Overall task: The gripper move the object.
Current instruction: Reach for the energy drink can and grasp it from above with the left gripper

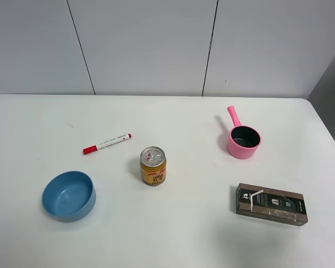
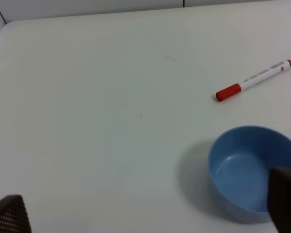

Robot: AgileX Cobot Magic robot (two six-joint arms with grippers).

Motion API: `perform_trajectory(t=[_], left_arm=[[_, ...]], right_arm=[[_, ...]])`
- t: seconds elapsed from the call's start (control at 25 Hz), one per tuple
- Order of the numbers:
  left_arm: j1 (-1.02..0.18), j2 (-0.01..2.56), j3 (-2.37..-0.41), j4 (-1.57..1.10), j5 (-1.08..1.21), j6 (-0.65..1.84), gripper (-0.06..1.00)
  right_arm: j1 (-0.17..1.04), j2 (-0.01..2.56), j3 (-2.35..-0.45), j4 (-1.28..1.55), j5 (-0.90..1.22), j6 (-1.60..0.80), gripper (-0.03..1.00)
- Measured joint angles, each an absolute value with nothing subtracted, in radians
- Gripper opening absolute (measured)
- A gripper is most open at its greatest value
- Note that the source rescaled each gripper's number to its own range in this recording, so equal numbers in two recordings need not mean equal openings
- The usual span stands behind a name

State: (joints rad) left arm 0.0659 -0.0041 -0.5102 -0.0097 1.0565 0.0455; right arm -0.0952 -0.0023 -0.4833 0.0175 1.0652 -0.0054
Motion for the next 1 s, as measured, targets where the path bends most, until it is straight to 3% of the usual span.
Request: perform_trajectory(t=[1.0], left_arm=[[0.066, -0.004, -0.510, -0.010, 1.057, 0.046, 1.00]], right_arm=[[-0.095, -0.002, -0.483, 0.018, 1.065, -0.005, 1.00]])
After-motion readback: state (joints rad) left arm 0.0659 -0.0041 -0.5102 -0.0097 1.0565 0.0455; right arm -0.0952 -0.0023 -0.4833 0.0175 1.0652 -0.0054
